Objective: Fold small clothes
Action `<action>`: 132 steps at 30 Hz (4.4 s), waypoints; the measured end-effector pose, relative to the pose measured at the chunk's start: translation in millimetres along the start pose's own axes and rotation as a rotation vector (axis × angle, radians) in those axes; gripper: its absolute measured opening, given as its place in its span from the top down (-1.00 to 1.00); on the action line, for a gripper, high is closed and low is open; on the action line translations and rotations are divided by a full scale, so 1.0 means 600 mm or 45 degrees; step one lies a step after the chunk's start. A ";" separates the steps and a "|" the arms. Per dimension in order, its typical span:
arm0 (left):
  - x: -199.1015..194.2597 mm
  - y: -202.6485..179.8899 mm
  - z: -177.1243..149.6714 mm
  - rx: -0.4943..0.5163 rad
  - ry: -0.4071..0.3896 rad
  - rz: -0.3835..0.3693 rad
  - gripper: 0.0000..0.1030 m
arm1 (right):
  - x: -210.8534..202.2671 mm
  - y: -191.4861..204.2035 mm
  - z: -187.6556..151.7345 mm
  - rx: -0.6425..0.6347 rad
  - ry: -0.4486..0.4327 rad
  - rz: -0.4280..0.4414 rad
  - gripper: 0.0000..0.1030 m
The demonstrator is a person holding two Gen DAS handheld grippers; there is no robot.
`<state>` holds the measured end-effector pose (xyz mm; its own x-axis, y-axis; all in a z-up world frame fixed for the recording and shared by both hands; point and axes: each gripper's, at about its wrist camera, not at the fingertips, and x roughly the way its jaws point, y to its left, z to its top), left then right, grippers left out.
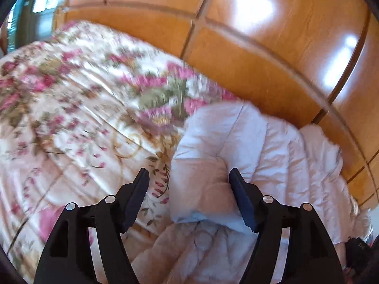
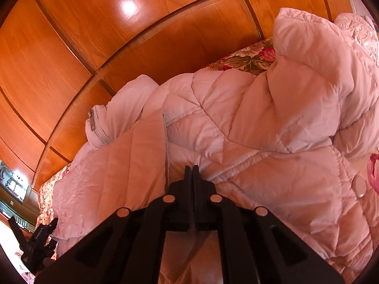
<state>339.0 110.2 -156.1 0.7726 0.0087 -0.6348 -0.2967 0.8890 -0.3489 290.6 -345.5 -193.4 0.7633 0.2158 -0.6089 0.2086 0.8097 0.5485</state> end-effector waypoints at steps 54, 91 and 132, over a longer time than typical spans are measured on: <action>0.042 -0.047 -0.052 0.157 0.163 -0.062 -0.93 | -0.270 -0.333 0.298 0.482 -0.472 -0.189 0.91; 0.020 -0.025 -0.041 0.035 0.137 -0.184 -0.92 | -0.118 0.036 -0.005 -0.067 0.033 0.348 -0.43; 0.070 -0.184 0.000 0.081 0.492 -0.452 0.25 | -0.094 -0.211 0.048 0.805 -0.090 0.579 0.01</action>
<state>404.0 12.4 -144.3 0.5522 -0.4565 -0.6976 -0.0105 0.8329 -0.5533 238.8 -475.7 -211.9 0.8899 0.3996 -0.2200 0.1588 0.1808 0.9706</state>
